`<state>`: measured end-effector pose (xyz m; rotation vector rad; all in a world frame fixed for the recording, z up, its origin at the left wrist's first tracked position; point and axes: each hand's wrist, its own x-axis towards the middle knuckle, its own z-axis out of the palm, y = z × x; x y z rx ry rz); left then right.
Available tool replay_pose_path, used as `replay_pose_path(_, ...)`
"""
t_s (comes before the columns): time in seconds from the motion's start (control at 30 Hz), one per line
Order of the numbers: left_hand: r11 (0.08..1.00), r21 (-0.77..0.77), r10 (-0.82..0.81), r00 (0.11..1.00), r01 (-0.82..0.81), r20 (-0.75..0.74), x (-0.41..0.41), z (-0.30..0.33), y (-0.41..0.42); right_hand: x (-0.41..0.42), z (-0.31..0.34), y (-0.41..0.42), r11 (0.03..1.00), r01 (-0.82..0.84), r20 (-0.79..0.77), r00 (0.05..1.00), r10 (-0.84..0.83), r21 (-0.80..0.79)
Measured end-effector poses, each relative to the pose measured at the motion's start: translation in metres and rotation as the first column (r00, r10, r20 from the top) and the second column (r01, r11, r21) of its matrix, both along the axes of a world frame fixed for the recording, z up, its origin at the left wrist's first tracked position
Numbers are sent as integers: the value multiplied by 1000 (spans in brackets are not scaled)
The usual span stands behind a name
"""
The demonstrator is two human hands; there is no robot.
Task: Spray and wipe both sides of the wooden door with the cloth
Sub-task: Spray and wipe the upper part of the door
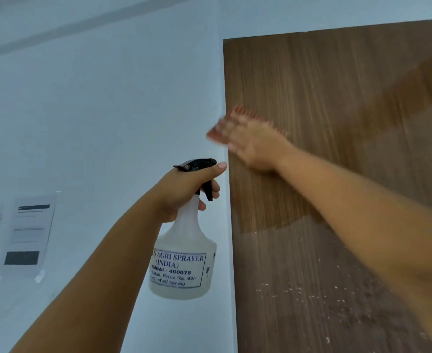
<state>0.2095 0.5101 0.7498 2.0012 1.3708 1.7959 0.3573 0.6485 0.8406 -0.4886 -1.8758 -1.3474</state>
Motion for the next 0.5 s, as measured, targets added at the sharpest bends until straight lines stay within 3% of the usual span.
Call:
replay_pose_path(0.13,999,-2,41,999,-41,-10,-3,10,2,-5,81,6,980,12,-229,972,-58,-198)
replay_pose_path(0.23,999,-11,41,999,-41,7,-8,2,7,-19,78,15,966,-58,-348,937,-35,-252)
replay_pose_path(0.43,998,-55,-25,999,26,29,-9,-20,15,-26,-102,13,963,-201,-230,960,157,-179)
replay_pose_path(0.5,997,-73,-33,999,35,33,-6,-26,21,-11,-133,18,963,-178,-184,973,142,-201)
